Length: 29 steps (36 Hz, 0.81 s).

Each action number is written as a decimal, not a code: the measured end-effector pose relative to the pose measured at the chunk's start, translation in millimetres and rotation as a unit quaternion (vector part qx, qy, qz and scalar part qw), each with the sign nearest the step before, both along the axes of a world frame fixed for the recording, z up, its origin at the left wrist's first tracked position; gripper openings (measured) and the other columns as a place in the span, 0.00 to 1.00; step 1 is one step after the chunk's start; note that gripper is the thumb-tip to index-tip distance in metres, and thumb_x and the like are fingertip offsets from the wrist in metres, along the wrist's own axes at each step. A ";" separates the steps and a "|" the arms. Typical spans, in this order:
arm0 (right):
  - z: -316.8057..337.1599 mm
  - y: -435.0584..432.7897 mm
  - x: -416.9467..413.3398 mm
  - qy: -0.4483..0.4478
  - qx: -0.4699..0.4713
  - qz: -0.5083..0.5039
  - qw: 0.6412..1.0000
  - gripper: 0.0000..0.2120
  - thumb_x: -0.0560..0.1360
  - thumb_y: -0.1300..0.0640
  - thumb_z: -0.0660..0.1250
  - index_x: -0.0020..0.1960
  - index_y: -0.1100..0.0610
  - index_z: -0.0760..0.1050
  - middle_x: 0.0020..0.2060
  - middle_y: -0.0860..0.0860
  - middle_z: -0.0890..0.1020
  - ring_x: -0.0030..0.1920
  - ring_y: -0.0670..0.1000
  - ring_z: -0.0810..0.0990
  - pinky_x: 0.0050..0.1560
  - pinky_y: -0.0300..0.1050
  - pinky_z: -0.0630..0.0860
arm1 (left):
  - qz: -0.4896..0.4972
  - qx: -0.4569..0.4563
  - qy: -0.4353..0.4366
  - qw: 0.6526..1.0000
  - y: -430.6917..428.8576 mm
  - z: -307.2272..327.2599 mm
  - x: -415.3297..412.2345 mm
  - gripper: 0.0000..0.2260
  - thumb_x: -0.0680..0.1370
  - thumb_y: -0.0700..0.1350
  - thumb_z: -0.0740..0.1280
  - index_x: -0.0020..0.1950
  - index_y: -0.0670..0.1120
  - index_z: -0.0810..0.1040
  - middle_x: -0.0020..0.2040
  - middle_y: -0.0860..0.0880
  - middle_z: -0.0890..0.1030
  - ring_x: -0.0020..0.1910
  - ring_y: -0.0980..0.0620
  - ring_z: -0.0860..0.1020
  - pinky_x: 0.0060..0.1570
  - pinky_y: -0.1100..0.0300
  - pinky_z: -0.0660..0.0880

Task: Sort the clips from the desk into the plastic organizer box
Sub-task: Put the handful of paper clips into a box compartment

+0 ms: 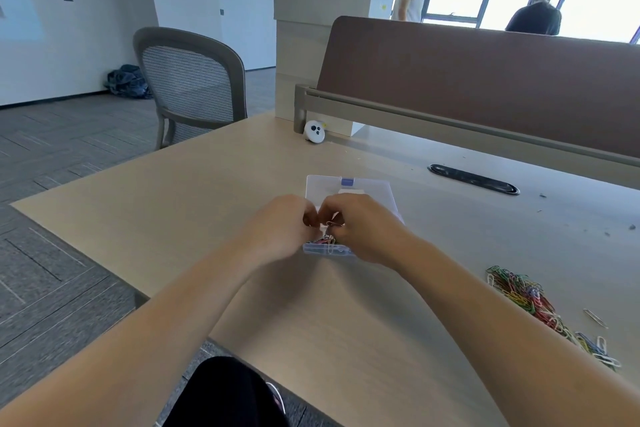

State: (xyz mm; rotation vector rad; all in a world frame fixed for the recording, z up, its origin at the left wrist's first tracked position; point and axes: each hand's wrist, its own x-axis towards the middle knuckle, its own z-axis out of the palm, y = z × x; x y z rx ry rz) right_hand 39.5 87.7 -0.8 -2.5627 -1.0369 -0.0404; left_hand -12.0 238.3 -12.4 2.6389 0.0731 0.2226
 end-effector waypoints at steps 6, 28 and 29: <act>-0.6 0.0 -0.9 0.017 0.014 0.004 1.000 0.15 0.73 0.66 0.62 0.53 0.51 0.81 0.47 0.46 0.84 0.49 0.48 0.80 0.53 0.45 0.78 | 0.006 0.049 0.010 0.999 -2.0 -2.7 -1.2 0.07 0.74 0.44 0.65 0.39 0.52 0.80 0.36 0.51 0.78 0.37 0.50 0.75 0.30 0.61 0.64; 1.9 -7.8 -4.3 0.018 -0.062 -0.015 0.998 0.14 0.75 0.62 0.62 0.52 0.50 0.84 0.50 0.47 0.84 0.49 0.50 0.80 0.55 0.44 0.77 | 0.007 0.072 0.012 0.997 -11.2 3.5 -3.1 0.08 0.74 0.42 0.64 0.43 0.47 0.83 0.43 0.48 0.82 0.43 0.48 0.79 0.43 0.51 0.78; 1.9 -8.2 -4.2 0.016 -0.058 -0.015 0.998 0.15 0.75 0.63 0.62 0.51 0.50 0.84 0.50 0.47 0.84 0.50 0.50 0.80 0.55 0.44 0.77 | 0.010 0.072 0.011 0.997 -12.1 3.7 -3.1 0.08 0.74 0.42 0.63 0.43 0.47 0.83 0.42 0.48 0.82 0.43 0.47 0.79 0.43 0.50 0.78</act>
